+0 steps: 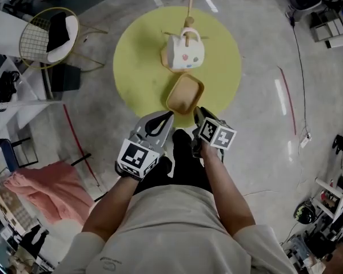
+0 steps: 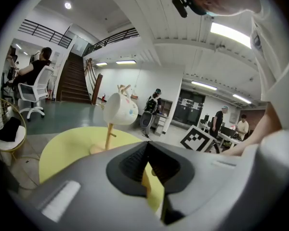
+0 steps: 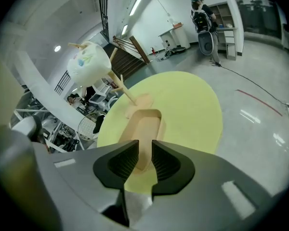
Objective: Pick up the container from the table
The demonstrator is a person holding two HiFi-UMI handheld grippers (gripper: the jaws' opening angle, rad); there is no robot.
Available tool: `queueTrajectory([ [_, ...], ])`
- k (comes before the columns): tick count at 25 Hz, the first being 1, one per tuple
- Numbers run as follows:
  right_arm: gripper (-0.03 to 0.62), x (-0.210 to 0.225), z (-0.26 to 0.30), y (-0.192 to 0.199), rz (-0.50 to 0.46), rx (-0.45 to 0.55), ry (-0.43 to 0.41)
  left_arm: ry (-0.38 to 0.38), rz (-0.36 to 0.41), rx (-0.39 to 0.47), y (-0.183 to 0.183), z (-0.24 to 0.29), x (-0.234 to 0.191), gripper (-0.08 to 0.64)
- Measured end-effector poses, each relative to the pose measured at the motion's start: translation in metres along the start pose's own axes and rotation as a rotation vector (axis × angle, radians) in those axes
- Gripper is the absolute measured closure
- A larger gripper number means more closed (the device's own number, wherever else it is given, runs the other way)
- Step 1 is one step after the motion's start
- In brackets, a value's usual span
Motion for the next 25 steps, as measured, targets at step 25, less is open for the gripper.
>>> queueTrajectory([
  [25,0.554,0.025,0.085,0.004,0.032,-0.207,0.165,-0.07,-0.085,-0.063,0.033,0.026,-0.054,0.554],
])
Point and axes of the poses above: the fingertips, and each gripper's own axes: z forward along the fingers, x to its right, y out of its underside, the point moved 8 cm from there along -z, backward along the fingers, and after that the axes turned 5 degrees about x, right-handed, at the moved point
